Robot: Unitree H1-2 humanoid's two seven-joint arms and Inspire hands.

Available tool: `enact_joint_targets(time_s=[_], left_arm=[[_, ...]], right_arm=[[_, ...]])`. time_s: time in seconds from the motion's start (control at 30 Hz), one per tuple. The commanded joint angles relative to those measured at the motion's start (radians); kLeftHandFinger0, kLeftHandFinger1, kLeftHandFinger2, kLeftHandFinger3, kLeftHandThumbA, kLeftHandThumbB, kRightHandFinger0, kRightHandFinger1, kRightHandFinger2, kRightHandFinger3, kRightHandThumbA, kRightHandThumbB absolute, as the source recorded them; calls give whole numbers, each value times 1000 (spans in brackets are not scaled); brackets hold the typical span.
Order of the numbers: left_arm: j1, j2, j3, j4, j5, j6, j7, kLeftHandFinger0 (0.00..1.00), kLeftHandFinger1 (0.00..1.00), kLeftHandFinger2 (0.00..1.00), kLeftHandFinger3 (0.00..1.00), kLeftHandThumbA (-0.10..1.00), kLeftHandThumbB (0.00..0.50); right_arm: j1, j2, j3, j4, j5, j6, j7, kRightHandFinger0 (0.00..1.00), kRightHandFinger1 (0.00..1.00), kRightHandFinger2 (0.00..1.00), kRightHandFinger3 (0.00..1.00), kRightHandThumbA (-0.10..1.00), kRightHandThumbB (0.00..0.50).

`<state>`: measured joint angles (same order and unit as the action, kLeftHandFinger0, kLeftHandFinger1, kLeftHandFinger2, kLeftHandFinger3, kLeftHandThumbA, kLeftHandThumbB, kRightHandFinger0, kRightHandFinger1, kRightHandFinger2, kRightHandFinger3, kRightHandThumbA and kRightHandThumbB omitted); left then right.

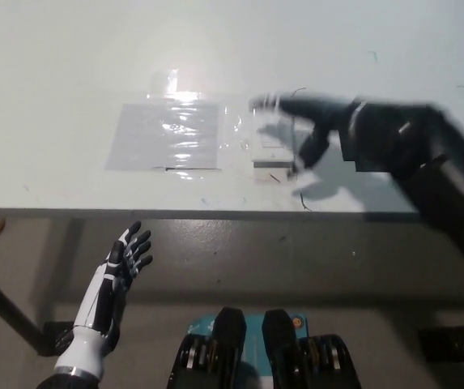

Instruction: A white switch is kept at the centre of the table close to the robot and the robot uses its right hand to press it to turn it on

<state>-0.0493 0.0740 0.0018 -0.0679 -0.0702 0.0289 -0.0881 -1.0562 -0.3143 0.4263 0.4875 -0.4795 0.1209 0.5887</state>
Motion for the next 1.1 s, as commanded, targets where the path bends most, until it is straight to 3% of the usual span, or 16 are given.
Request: enact_joint_targets(time_s=[0.0,0.03,0.1,0.17,0.27,0.47,0.53,0.6,0.8,0.87,0.9,1.07], left_arm=[[-10,9,-3,-14,0,-28,-11,1000,1000,1000,1000,1000,78],[-9,5,0,-16,-10,-26,-12,1000,1000,1000,1000,1000,72],[-7,-2,2,-19,-6,-31,-3,1000,1000,1000,1000,1000,51],[-9,0,3,-18,-10,-30,-6,1000,1000,1000,1000,1000,47],[-16,3,2,-11,-8,-33,-9,1000,1000,1000,1000,1000,53],[-25,11,11,-7,-20,-26,-13,1000,1000,1000,1000,1000,71],[-35,7,7,3,-13,-41,-11,1000,1000,1000,1000,1000,50],[-43,10,8,1,-10,-22,-9,1000,1000,1000,1000,1000,63],[-51,6,18,17,-24,-25,-6,1000,1000,1000,1000,1000,64],[-48,8,17,21,-19,-35,-6,1000,1000,1000,1000,1000,54],[-45,11,15,17,-15,-35,-10,1000,1000,1000,1000,1000,55],[-47,5,14,14,-13,-27,-4,1000,1000,1000,1000,1000,67]], right_arm=[[-71,-68,-177,-165,158,-2,-13,1000,1000,1000,1000,1000,261],[-49,-81,-236,-228,214,-10,-12,1000,1000,1000,1000,1000,226],[-9,-94,-308,-339,274,-8,-5,1000,1000,1000,1000,1000,246],[37,-120,-344,-444,283,27,6,1000,1000,1000,1000,1000,309],[204,-155,-416,-699,315,99,4,1000,1000,1000,1000,1000,304],[497,-152,-530,-985,430,87,-34,1000,1000,1000,1000,1000,324],[656,-119,-598,-1088,502,49,-83,1000,1000,1000,1000,1000,309],[775,-79,-619,-1163,539,19,-120,1000,1000,1000,1000,1000,301],[1101,96,-589,-1161,581,-212,-199,1000,1000,1000,1000,1000,296],[1130,125,-583,-1126,596,-237,-194,1000,1000,1000,1000,1000,305],[1153,160,-577,-1055,585,-286,-201,1000,1000,1000,1000,1000,273],[1136,234,-587,-851,567,-349,-220,1000,1000,1000,1000,1000,213]])
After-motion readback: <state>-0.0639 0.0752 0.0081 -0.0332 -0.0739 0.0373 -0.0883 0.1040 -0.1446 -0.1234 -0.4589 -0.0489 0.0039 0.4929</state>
